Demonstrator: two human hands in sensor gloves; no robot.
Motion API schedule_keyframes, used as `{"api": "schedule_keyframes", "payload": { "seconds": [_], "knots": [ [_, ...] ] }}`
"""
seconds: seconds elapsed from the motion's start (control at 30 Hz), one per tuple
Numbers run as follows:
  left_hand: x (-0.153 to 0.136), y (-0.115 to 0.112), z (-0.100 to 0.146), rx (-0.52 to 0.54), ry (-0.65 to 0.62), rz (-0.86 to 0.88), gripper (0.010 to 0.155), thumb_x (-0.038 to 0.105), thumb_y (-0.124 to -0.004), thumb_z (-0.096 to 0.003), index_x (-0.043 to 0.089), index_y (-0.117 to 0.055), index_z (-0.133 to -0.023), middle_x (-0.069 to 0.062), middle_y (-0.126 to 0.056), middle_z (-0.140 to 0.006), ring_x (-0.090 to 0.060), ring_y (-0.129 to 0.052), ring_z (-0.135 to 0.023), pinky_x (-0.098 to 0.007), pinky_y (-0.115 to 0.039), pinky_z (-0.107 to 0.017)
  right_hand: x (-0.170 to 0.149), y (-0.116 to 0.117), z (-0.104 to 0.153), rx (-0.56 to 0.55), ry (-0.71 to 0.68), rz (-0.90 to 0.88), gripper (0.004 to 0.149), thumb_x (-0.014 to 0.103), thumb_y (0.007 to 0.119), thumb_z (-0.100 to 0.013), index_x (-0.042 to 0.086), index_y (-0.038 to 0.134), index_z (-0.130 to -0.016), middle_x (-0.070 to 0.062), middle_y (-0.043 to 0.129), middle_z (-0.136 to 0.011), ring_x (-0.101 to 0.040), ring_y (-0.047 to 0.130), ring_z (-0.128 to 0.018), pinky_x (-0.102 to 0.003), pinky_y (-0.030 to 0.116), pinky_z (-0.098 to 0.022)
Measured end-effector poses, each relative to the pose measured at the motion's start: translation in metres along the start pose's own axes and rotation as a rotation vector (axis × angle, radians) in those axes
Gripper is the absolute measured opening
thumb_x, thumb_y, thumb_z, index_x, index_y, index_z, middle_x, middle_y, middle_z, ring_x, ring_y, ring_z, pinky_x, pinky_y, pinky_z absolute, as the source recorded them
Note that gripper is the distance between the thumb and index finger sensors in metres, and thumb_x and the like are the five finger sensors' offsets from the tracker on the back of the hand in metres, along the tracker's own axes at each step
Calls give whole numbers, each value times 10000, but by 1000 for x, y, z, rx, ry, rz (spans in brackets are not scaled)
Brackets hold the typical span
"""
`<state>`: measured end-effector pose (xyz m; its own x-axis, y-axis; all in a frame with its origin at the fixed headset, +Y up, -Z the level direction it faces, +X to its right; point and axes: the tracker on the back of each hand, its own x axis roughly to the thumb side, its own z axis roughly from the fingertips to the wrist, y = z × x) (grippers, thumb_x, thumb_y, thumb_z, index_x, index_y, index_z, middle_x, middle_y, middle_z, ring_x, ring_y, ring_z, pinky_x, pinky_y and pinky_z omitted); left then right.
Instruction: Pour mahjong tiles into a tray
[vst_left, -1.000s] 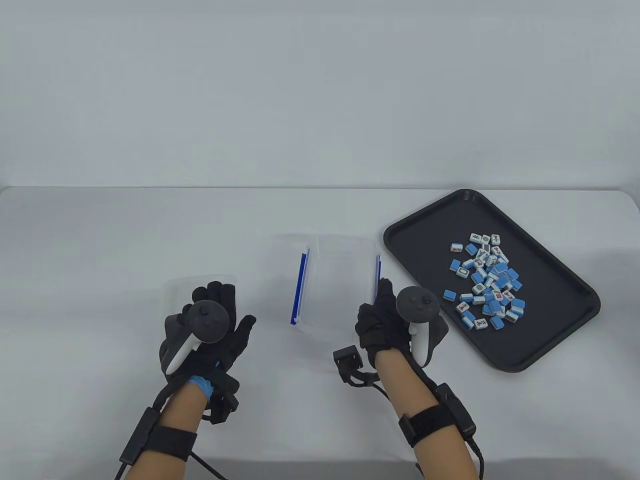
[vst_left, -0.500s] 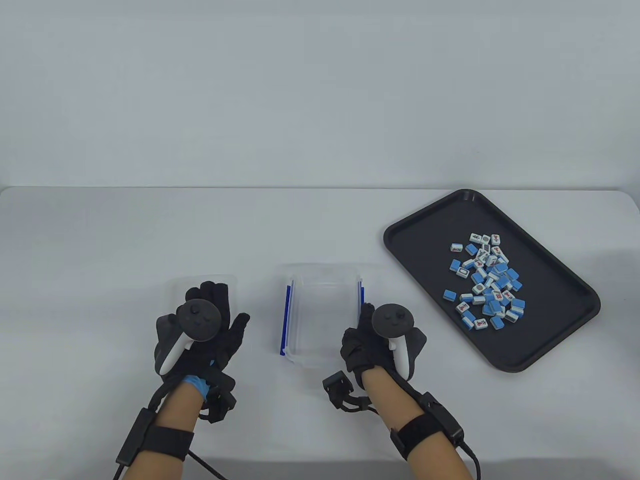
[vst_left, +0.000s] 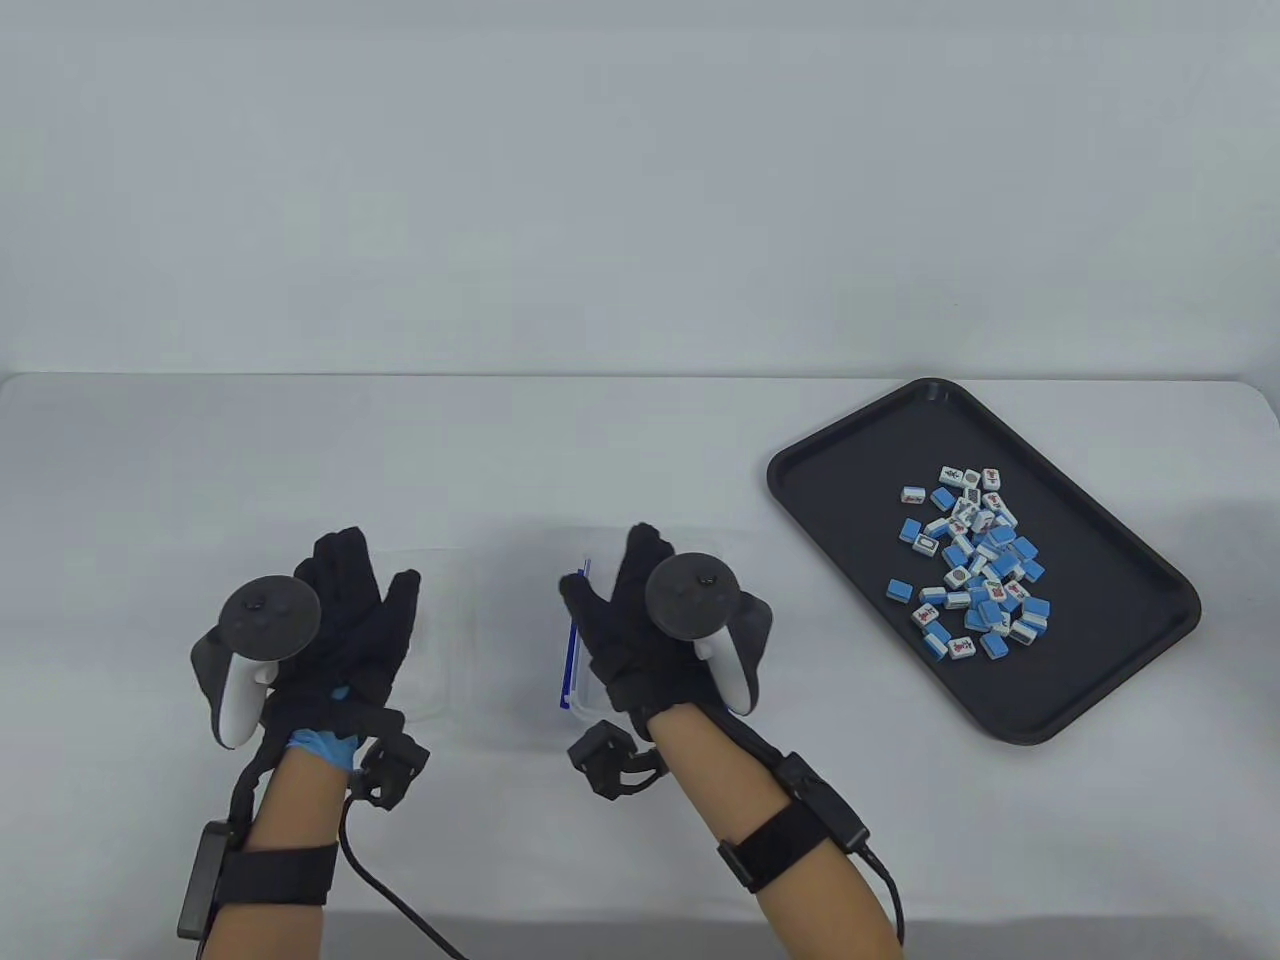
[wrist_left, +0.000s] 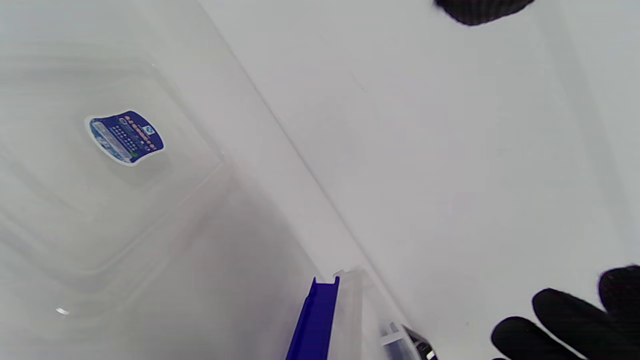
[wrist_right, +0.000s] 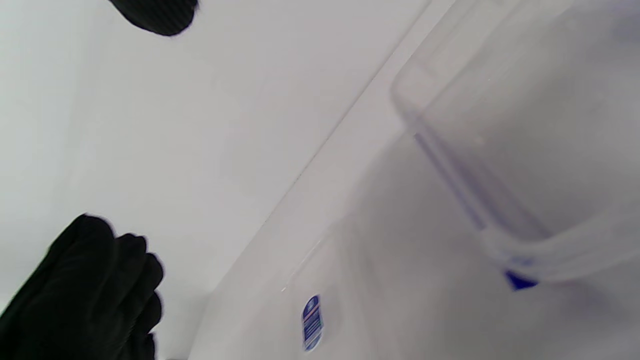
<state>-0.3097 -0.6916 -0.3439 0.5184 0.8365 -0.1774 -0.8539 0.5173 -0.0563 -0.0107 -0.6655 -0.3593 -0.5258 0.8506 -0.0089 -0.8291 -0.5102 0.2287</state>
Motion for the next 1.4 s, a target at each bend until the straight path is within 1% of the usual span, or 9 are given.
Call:
{"api": "schedule_keyframes", "payload": {
  "seconds": [0.13,0.33,0.53,0.63,0.73,0.8,1.0,1.23,1.4],
  "knots": [
    [-29,17,-8,-7,106,211,831,689,-494,-579,302,-14,-1136,1,86,-1208,-291,151,-1086,-468,29,-762,32,46,-18,170,-9,-7,911,605,513,-659,53,-70,-1089,-343,-28,-1092,-614,-4,-963,-679,165,-709],
    [-75,15,-16,-80,343,333,833,690,-483,-586,292,5,-1132,-13,110,-1194,-287,185,-1067,-465,53,-747,38,113,-48,408,146,17,943,646,461,-662,33,-140,-1052,-382,-91,-1050,-630,-95,-920,-690,79,-673],
    [-104,7,-18,-120,525,335,816,675,-479,-596,288,-16,-1145,-50,38,-1223,-287,167,-1075,-474,61,-732,26,159,-64,500,278,140,923,645,413,-664,17,-149,-1041,-396,-79,-1050,-633,-100,-913,-685,52,-663],
    [-110,3,-19,-156,582,308,779,651,-484,-606,320,-22,-1140,23,50,-1222,-190,220,-1056,-461,89,-721,18,173,-68,534,347,181,911,637,395,-667,8,-153,-1035,-408,-51,-1055,-644,-71,-919,-687,66,-670],
    [-109,1,-19,-173,581,282,764,632,-493,-611,319,-38,-1139,30,38,-1221,-174,214,-1057,-458,75,-733,11,182,-71,557,390,215,906,624,385,-666,-6,-161,-1023,-435,-33,-1045,-663,-51,-914,-694,71,-668],
    [-109,1,-19,-191,562,315,750,613,-495,-619,309,-56,-1145,22,19,-1227,-170,208,-1056,-453,73,-733,10,185,-71,584,393,187,894,613,365,-673,-1,-188,-1013,-428,-85,-1021,-654,-100,-886,-690,50,-662],
    [-108,0,-19,-227,565,309,710,578,-478,-638,302,-68,-1148,22,20,-1223,-168,204,-1049,-456,61,-732,8,181,-72,535,377,96,854,567,369,-683,-16,-150,-1030,-408,-29,-1052,-620,-58,-904,-675,92,-684],
    [-112,3,-17,-249,425,632,746,575,-444,-656,216,-3,-1140,-83,106,-1184,-249,237,-984,-477,27,-726,-6,164,-71,455,349,-224,822,503,423,-687,-22,-93,-1052,-399,-26,-1057,-590,-59,-891,-662,109,-690],
    [-103,5,-19,-260,292,795,758,586,-414,-665,189,39,-1125,-113,138,-1162,-372,193,-987,-494,39,-711,-4,141,-68,413,275,-348,804,475,444,-684,-7,-79,-1058,-372,-64,-1050,-637,-16,-916,-667,145,-701]
  ]
}}
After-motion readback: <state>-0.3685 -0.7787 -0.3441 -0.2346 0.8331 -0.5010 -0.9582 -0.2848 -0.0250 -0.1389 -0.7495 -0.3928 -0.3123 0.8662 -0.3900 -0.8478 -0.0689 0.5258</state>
